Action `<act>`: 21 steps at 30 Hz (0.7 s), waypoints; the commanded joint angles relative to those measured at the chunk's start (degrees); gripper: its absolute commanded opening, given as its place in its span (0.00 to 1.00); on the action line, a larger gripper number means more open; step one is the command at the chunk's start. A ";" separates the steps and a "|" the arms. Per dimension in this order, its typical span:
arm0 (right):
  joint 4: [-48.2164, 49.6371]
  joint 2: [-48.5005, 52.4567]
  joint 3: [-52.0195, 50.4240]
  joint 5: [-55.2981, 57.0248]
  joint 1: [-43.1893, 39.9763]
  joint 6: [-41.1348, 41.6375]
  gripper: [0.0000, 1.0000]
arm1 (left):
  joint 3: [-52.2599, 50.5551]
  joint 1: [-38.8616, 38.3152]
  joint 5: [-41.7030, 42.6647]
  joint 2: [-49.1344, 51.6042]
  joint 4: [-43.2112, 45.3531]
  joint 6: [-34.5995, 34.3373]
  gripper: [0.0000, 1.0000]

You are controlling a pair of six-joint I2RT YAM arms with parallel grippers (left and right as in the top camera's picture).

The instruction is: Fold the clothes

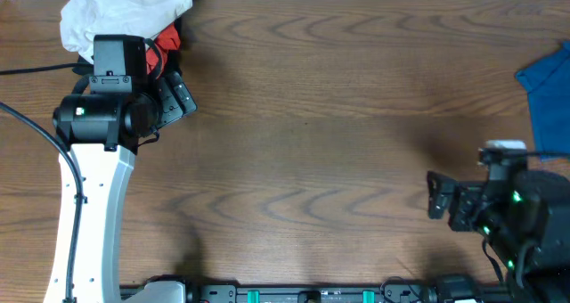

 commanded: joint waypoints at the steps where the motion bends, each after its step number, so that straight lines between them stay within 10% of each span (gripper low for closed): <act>1: -1.86 -3.30 -0.33 0.74 -3.23 0.57 0.99 | 0.15 -0.22 -0.24 0.11 0.04 -0.31 0.98; 8: 2.12 -9.57 -2.21 6.16 -6.08 -1.11 0.99 | 0.15 -0.22 -0.24 0.13 0.04 -0.31 0.98; 21: 41.09 -25.57 -36.44 3.80 -7.63 -5.20 0.99 | 0.15 -0.22 -0.24 0.13 0.04 -0.31 0.98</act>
